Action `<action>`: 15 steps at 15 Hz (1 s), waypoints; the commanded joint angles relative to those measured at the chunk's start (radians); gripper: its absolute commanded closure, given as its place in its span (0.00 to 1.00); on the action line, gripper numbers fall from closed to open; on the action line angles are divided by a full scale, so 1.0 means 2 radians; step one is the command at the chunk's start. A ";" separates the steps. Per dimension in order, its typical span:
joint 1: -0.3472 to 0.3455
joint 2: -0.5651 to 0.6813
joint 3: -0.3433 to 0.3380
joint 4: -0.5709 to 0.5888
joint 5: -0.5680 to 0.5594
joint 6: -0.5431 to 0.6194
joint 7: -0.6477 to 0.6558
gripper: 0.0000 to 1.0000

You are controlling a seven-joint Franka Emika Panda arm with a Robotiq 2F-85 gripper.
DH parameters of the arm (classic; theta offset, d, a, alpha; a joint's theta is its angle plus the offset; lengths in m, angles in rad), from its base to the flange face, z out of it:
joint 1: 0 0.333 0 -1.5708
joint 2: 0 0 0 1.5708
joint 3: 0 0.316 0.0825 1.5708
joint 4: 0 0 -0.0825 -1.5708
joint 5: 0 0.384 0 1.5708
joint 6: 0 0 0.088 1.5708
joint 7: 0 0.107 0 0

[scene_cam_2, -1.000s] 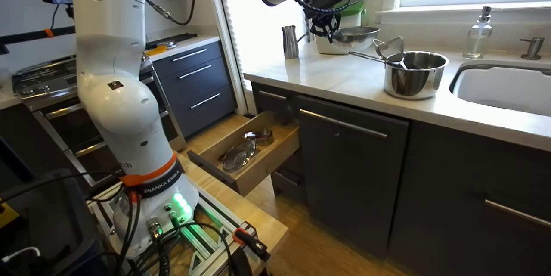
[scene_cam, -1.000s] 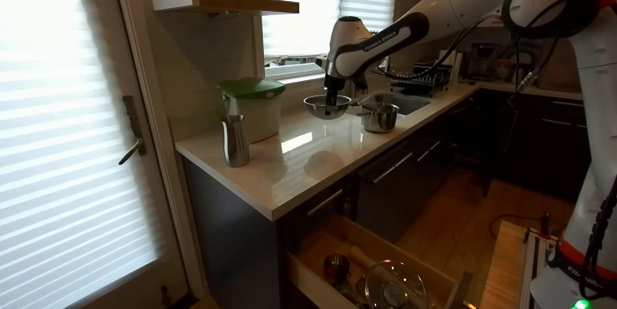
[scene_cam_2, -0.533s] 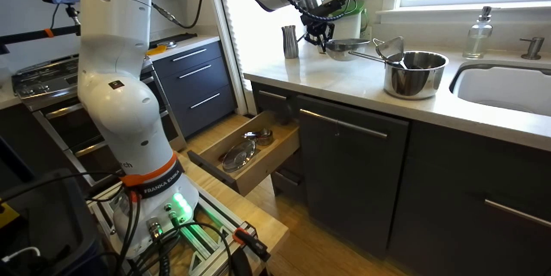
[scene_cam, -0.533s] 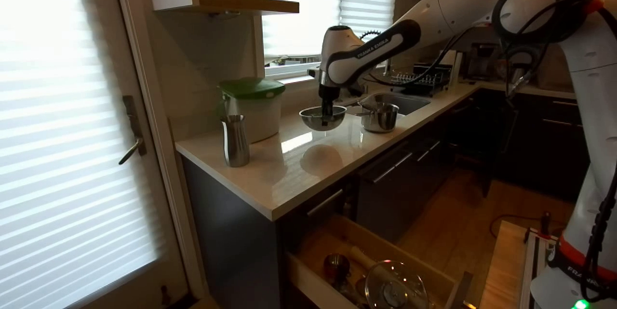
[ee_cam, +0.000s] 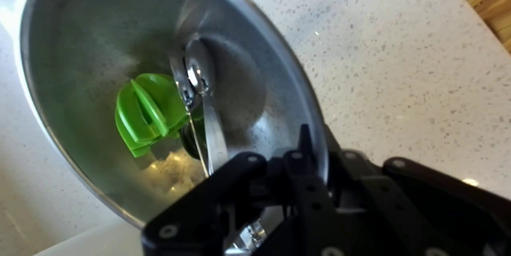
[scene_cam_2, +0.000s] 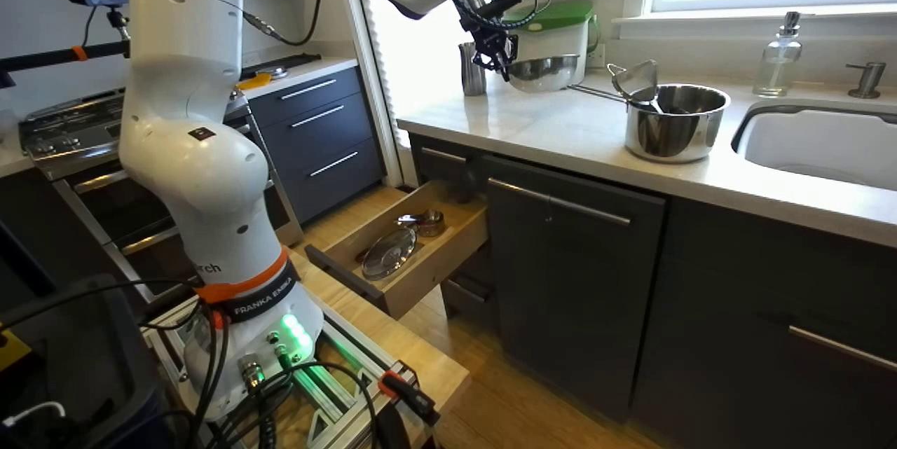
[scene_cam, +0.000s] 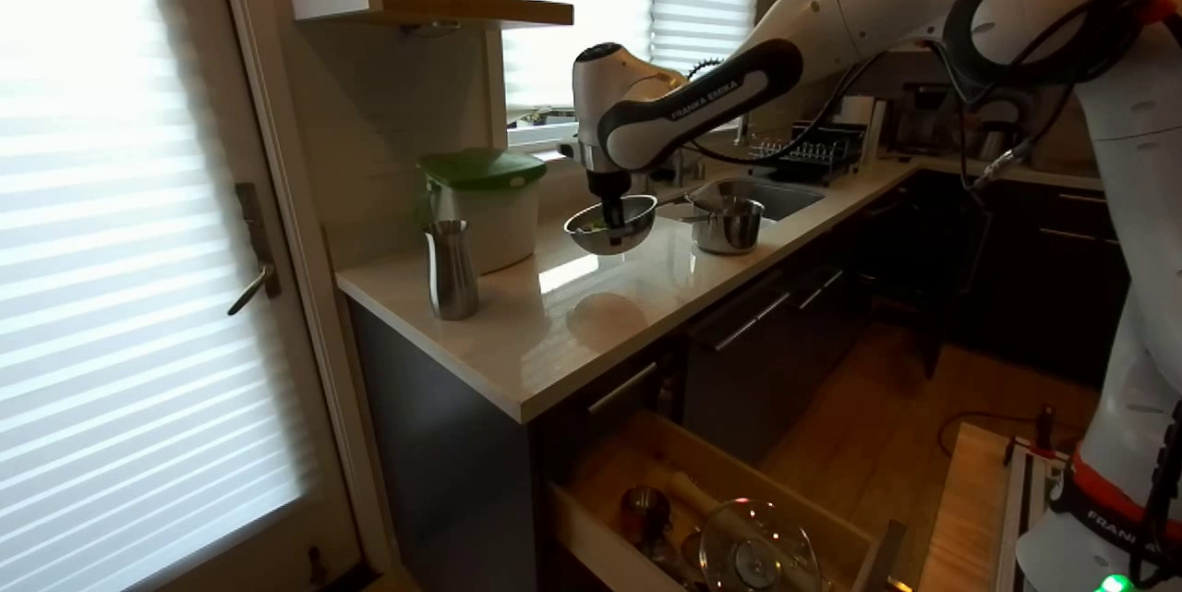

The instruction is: Move the smaller silver bowl close to the edge of the kitchen counter

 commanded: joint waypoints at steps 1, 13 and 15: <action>0.024 -0.015 -0.008 -0.003 -0.048 -0.010 0.086 0.98; 0.047 -0.014 -0.009 -0.052 -0.064 0.067 0.336 0.94; 0.047 -0.017 -0.010 -0.057 -0.064 0.070 0.342 0.94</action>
